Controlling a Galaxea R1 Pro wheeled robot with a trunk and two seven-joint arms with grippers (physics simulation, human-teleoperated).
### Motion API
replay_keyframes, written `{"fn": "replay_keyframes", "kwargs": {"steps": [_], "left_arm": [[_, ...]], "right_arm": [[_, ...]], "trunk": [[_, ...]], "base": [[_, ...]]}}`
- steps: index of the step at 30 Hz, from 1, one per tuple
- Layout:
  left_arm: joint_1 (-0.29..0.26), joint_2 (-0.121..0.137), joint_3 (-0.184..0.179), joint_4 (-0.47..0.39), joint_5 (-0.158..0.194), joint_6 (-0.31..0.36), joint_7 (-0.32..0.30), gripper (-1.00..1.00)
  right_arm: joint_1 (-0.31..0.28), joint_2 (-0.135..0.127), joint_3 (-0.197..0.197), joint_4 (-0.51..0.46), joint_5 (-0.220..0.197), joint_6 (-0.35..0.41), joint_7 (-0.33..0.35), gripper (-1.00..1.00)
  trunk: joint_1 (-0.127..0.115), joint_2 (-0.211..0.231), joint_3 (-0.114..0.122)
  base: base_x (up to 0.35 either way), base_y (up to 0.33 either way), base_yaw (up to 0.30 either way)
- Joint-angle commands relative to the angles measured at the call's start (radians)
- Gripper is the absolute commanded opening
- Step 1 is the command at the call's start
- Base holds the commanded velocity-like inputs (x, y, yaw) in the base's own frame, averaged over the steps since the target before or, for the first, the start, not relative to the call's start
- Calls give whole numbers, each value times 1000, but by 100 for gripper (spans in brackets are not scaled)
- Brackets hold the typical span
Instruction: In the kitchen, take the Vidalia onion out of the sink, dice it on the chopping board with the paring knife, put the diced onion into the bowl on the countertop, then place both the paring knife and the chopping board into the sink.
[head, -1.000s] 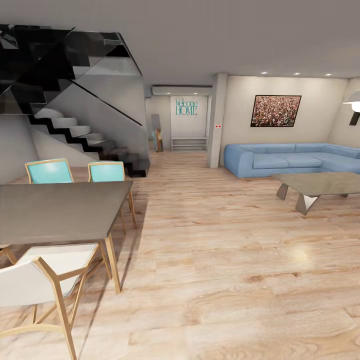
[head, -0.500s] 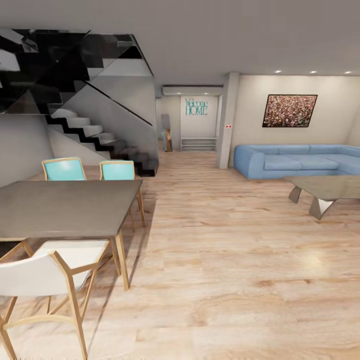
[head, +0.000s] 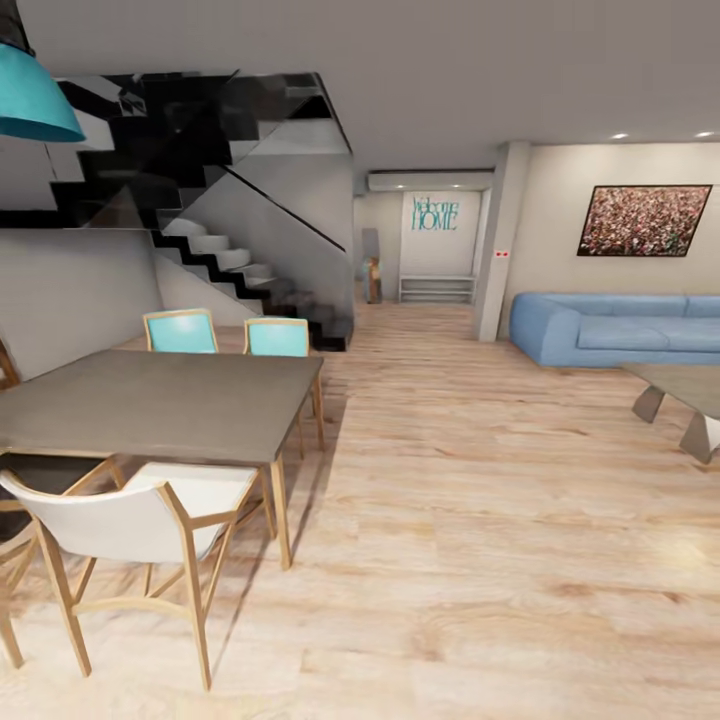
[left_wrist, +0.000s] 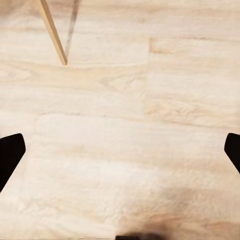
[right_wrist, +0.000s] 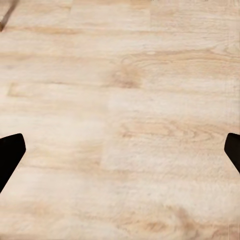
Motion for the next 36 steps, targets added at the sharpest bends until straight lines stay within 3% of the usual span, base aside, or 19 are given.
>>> {"fn": "replay_keyframes", "kwargs": {"steps": [1,36], "left_arm": [[0,0,1,-1,1,-1,0,100],[1,0,-1,5,1,-1,-1,100]], "right_arm": [[-1,0,0,0,0,-3,-1,100],[-1,0,0,13,1,-3,-1,100]], "trunk": [[0,0,-1],[0,0,-1]], "base": [[0,0,281],[0,24,282]]}}
